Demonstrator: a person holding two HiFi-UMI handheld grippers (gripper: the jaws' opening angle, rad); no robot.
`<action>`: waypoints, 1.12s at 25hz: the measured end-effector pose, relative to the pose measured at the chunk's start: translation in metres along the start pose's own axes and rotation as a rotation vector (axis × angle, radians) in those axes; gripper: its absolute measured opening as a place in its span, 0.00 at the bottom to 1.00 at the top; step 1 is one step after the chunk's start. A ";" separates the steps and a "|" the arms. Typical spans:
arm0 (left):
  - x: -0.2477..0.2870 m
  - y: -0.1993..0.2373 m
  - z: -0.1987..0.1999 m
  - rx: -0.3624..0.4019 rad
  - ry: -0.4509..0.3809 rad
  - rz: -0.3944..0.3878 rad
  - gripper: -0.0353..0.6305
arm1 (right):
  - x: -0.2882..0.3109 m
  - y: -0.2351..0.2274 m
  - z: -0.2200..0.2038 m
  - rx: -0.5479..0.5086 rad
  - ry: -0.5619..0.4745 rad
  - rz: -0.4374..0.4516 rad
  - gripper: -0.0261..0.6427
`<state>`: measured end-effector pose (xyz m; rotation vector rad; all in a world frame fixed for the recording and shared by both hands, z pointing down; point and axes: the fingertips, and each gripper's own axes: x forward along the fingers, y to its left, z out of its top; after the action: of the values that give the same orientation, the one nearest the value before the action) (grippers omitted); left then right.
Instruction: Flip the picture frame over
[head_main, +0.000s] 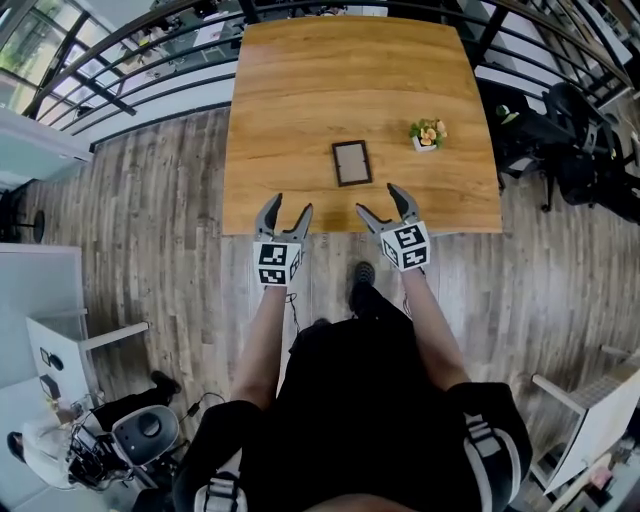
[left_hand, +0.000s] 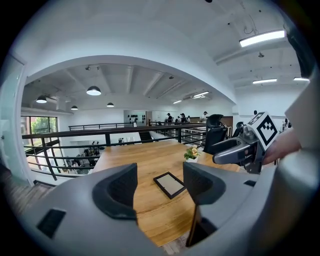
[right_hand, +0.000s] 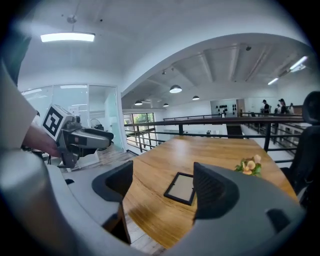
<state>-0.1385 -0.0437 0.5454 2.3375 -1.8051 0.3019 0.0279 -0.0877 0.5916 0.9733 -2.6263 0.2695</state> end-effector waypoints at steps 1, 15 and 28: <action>0.004 -0.002 0.001 -0.002 -0.001 0.003 0.50 | 0.002 -0.003 0.000 -0.003 0.001 0.007 0.60; 0.041 -0.008 0.006 -0.010 0.002 0.063 0.50 | 0.024 -0.042 0.000 -0.012 0.011 0.069 0.60; 0.055 -0.001 0.007 -0.047 0.017 0.076 0.50 | 0.036 -0.048 0.000 -0.007 0.036 0.087 0.60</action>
<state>-0.1240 -0.0963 0.5531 2.2328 -1.8751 0.2851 0.0335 -0.1451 0.6083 0.8450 -2.6386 0.2952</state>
